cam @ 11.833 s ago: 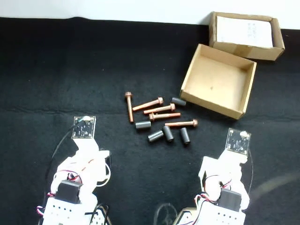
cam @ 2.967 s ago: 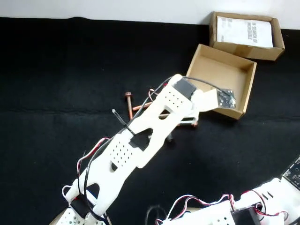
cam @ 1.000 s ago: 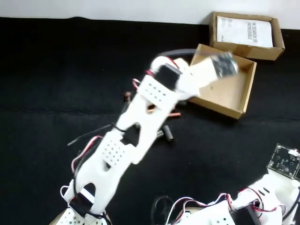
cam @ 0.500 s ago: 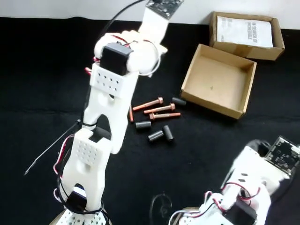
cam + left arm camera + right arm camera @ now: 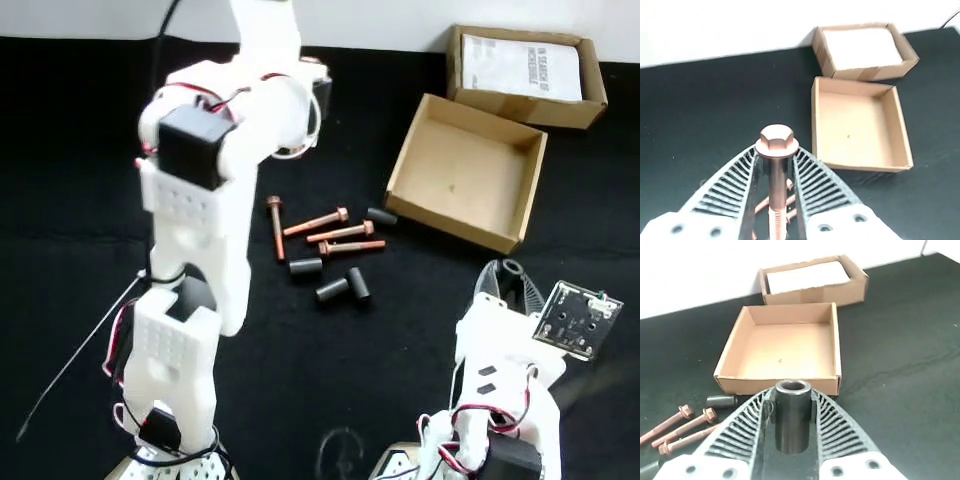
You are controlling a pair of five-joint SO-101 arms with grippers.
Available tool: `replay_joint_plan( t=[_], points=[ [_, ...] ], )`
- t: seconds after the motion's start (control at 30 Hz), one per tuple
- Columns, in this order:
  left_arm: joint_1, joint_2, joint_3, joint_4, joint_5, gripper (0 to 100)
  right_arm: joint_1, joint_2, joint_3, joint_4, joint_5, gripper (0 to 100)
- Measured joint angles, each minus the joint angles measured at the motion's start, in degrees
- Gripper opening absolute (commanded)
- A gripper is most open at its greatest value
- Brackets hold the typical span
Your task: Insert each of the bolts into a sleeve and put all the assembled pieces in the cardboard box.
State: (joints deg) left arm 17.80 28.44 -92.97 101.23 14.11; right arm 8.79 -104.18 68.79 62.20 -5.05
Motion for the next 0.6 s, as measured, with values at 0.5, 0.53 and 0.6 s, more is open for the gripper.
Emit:
replay_joint_plan(
  t=[0.5, 0.53, 0.6],
  points=[
    [1.85, -39.65, 41.67, 0.26, 0.09, 1, -10.55, -0.09, -3.43, -4.75, 0.00, 0.7],
    [2.64, -42.73, 47.21, 0.18, 0.09, 1, -10.55, -0.09, -3.43, -4.84, 0.00, 0.7],
    [3.25, -48.00, 57.14, -1.93, 0.09, 1, -10.55, -0.09, -3.43, -4.84, 0.00, 0.7]
  ],
)
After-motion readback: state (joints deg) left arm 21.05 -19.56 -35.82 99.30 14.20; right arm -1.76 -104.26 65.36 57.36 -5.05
